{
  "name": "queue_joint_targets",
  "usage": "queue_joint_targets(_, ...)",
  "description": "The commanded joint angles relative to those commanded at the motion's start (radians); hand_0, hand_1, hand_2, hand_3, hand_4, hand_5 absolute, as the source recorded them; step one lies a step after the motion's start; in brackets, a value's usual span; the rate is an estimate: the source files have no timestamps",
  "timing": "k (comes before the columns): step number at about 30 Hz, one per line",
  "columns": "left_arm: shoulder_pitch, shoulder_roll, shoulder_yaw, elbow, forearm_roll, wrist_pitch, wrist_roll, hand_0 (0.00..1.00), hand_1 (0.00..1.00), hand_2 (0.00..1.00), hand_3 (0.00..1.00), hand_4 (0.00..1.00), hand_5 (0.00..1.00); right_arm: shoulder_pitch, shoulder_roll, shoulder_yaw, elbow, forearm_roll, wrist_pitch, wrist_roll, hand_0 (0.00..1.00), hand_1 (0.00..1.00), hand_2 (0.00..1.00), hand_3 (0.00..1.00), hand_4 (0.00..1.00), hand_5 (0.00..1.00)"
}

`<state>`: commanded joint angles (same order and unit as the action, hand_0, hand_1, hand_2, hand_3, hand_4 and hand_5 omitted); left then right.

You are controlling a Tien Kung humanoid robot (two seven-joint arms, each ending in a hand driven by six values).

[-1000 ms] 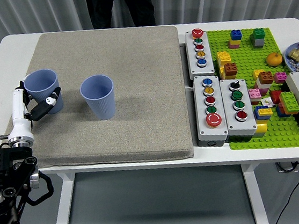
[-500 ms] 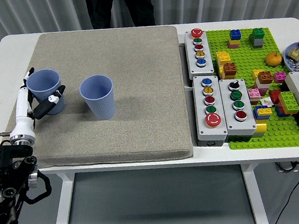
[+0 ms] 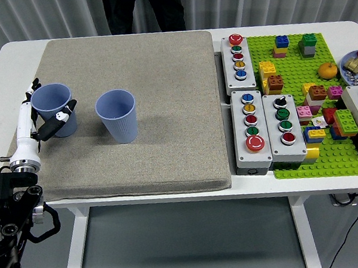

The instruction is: Pick cup pour cup place

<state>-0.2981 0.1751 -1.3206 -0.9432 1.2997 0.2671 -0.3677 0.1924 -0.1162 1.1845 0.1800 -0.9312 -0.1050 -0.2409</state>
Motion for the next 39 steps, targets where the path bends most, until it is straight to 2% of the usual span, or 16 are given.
queue_joint_targets(11,0.032,0.014,-0.006,-0.054,0.033,-0.021,0.013,0.794,0.83,0.998,0.998,0.955,0.417,0.0,0.0,0.003,0.0,-0.003,0.0,-0.001,0.749,0.717,0.737,0.637,0.189,0.415)
queue_joint_targets(27,0.043,0.018,-0.032,-0.047,0.038,-0.024,0.017,0.796,0.834,0.998,0.998,0.963,0.428,0.0,0.0,0.002,0.0,-0.002,0.0,0.0,0.748,0.717,0.737,0.637,0.189,0.414)
queue_joint_targets(39,0.069,0.032,-0.034,-0.08,0.047,-0.04,0.026,0.8,0.841,0.998,0.998,0.967,0.431,-0.005,0.001,0.007,0.0,-0.01,0.001,-0.001,0.747,0.716,0.736,0.636,0.191,0.413)
